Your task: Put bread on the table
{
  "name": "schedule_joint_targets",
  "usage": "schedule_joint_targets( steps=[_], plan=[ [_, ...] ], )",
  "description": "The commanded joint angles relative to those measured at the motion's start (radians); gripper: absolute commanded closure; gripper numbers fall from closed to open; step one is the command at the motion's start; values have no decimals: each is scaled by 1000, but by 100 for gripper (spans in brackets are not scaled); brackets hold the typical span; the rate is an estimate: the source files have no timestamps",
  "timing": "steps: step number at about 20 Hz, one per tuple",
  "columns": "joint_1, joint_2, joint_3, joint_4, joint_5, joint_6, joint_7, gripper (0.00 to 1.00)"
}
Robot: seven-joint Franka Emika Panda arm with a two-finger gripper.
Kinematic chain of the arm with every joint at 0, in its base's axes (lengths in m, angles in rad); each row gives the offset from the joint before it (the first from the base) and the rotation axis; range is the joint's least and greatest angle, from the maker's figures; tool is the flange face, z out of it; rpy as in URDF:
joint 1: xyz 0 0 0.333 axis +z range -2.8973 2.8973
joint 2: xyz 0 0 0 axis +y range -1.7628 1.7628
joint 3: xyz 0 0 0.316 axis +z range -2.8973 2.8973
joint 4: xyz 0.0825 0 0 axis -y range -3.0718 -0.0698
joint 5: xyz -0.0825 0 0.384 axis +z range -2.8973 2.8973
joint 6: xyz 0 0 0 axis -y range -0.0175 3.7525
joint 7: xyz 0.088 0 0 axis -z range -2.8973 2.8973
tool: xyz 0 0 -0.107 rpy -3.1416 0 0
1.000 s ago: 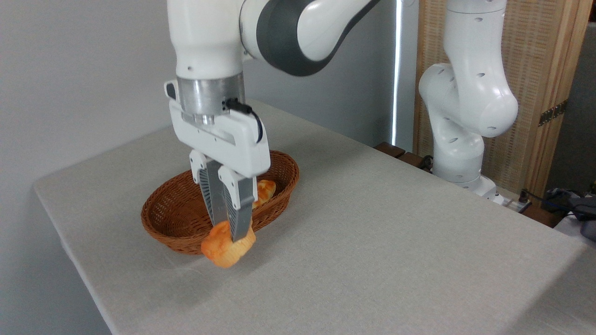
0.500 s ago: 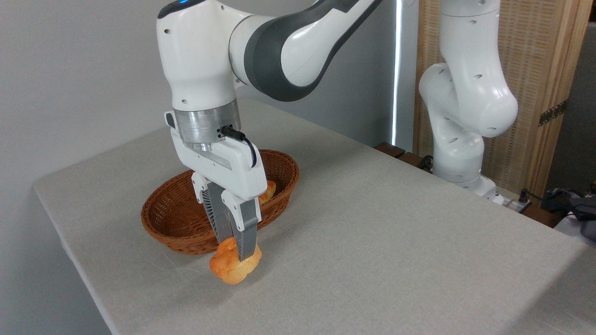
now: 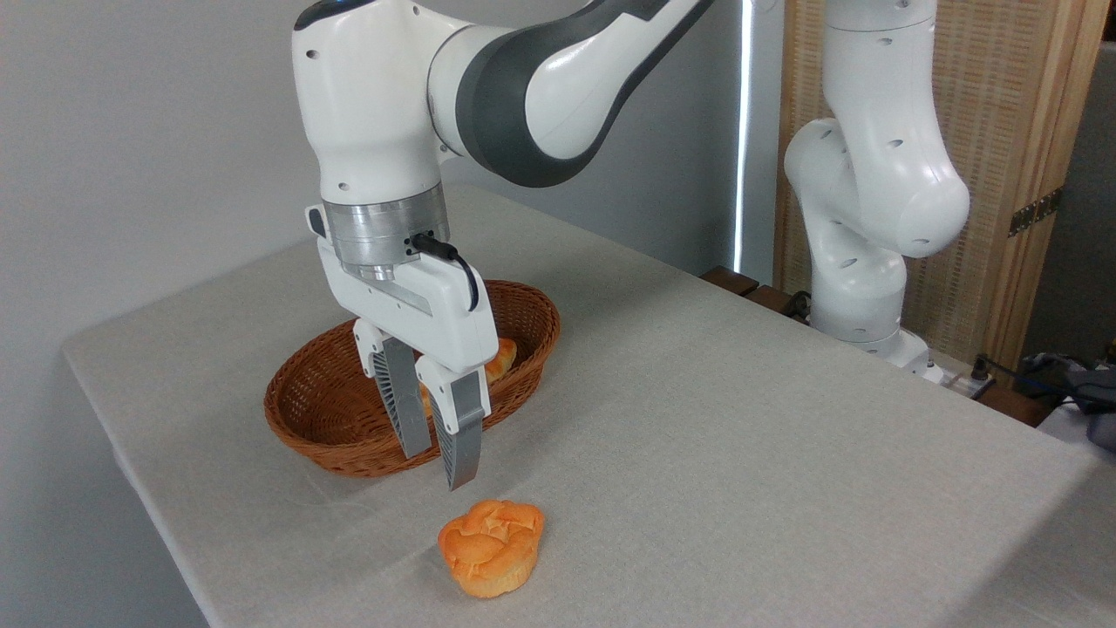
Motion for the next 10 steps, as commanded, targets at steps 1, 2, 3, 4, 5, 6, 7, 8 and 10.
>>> schedule_joint_targets(
  steps=[1, 2, 3, 4, 5, 6, 7, 8, 10],
  plan=[
    [-4, -16, 2, 13, 17, -22, -8, 0],
    [-4, -16, 1, 16, 12, -29, -9, 0],
    [-4, -16, -7, 31, 2, -47, -9, 0],
    [-3, -22, -12, 57, 0, -72, -9, 0],
    [-1, -30, -18, 68, 0, -112, -8, 0],
    [0, -28, -30, 87, 0, -155, -8, 0],
    [2, -28, -33, 105, -2, -187, -8, 0],
    [2, -30, -36, 114, -5, -212, -8, 0],
    [61, -45, -74, 152, -52, -265, -8, 0]
  ],
)
